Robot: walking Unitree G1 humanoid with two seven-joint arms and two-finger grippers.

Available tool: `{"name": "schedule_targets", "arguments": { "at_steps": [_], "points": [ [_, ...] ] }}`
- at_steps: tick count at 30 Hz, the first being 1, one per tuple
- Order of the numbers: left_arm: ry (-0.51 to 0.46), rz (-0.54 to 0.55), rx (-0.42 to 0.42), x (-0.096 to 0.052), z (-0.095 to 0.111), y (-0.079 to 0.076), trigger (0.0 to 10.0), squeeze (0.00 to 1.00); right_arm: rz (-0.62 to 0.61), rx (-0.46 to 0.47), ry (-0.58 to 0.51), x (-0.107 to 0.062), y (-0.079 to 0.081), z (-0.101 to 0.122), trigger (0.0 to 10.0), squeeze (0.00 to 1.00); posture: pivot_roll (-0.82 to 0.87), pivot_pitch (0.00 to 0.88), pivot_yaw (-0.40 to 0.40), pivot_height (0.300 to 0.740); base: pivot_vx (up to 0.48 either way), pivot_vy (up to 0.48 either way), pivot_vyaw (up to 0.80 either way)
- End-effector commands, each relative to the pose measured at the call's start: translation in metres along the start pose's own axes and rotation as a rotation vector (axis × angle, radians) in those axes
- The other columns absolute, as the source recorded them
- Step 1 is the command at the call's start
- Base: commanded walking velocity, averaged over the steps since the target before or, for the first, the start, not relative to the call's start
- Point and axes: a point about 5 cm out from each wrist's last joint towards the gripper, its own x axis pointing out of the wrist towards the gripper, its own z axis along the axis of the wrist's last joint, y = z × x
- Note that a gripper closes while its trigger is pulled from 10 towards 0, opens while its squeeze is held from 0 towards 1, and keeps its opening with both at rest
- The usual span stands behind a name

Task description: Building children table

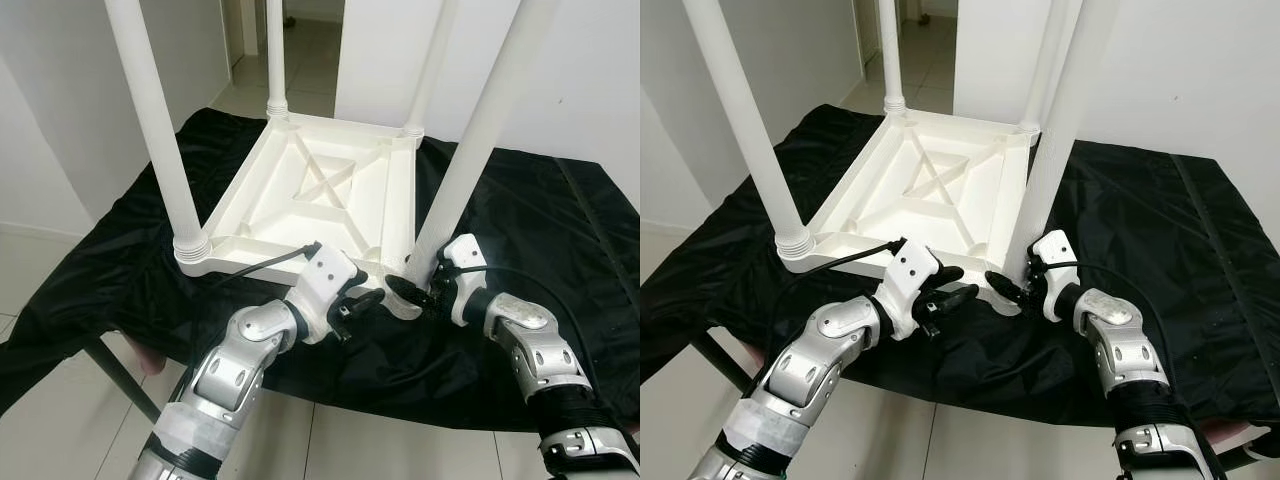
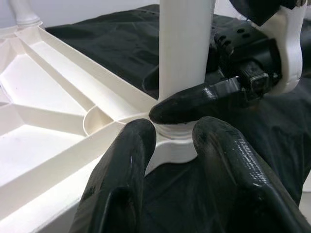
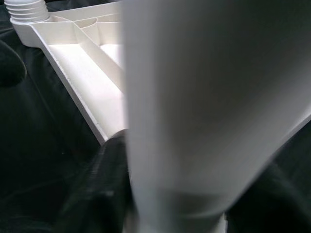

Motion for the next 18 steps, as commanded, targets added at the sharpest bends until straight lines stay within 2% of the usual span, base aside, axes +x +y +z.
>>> {"name": "schedule_targets", "arguments": {
  "at_steps": [1, 6, 7, 8, 9, 11, 12, 13, 15, 16, 18],
  "points": [
    [0.005, 0.015, 0.001, -0.001, 0.001, 0.000, 10.0, 0.00, 0.029, -0.007, 0.038, 0.001, 0.004, -0.006, 0.0, 0.00, 0.00, 0.000, -0.054, 0.740, 0.000, 0.000, 0.00],
    [0.005, 0.025, -0.005, -0.001, 0.000, 0.000, 10.0, 0.00, -0.008, 0.025, 0.055, -0.007, 0.002, -0.013, 0.0, 0.00, -0.01, 0.000, -0.066, 0.740, 0.000, 0.000, 0.00],
    [0.004, 0.026, -0.006, -0.001, 0.000, 0.000, 10.0, 0.00, -0.029, 0.036, 0.054, -0.009, 0.002, -0.013, 5.9, 0.00, -0.01, 0.000, -0.065, 0.740, 0.000, 0.000, 0.00],
    [0.003, 0.028, -0.005, -0.001, 0.001, 0.001, 10.0, 0.00, -0.041, 0.055, 0.045, -0.009, 0.002, -0.013, 10.0, 0.00, -0.01, 0.000, -0.068, 0.740, 0.000, 0.000, 0.00],
    [0.001, 0.031, -0.006, 0.000, 0.001, 0.001, 10.0, 0.00, -0.073, 0.093, 0.024, -0.009, 0.003, -0.012, 10.0, 0.00, -0.01, 0.000, -0.069, 0.740, 0.000, 0.000, 0.00],
    [0.001, 0.031, -0.006, 0.000, 0.001, 0.001, 10.0, 0.00, -0.073, 0.093, 0.024, -0.009, 0.003, -0.012, 10.0, 0.00, -0.01, 0.000, -0.069, 0.740, 0.000, 0.000, 0.00],
    [0.001, 0.033, -0.009, 0.000, 0.001, 0.001, 10.0, 0.00, -0.126, 0.105, 0.010, -0.008, 0.004, -0.012, 10.0, 0.00, -0.01, 0.000, -0.069, 0.740, 0.000, 0.000, 0.00],
    [0.001, 0.033, -0.009, 0.000, 0.001, 0.001, 10.0, 0.00, -0.126, 0.105, 0.010, -0.008, 0.004, -0.012, 10.0, 0.00, -0.01, 0.000, -0.069, 0.740, 0.000, 0.000, 0.00],
    [0.003, 0.034, -0.012, 0.000, 0.000, 0.001, 10.0, 0.00, -0.280, 0.154, -0.004, -0.006, 0.005, -0.012, 10.0, 0.00, -0.01, 0.000, -0.066, 0.740, 0.000, 0.000, 0.00],
    [0.003, 0.034, -0.012, 0.000, 0.000, 0.001, 10.0, 0.00, -0.280, 0.154, -0.004, -0.006, 0.005, -0.012, 10.0, 0.00, -0.01, 0.000, -0.066, 0.740, 0.000, 0.000, 0.00],
    [0.006, 0.034, -0.014, -0.002, 0.000, 0.000, 10.0, 0.00, -0.387, 0.203, -0.014, -0.003, 0.012, -0.010, 10.0, 0.00, -0.01, 0.004, -0.066, 0.740, 0.000, 0.000, 0.00]
  ]
}}
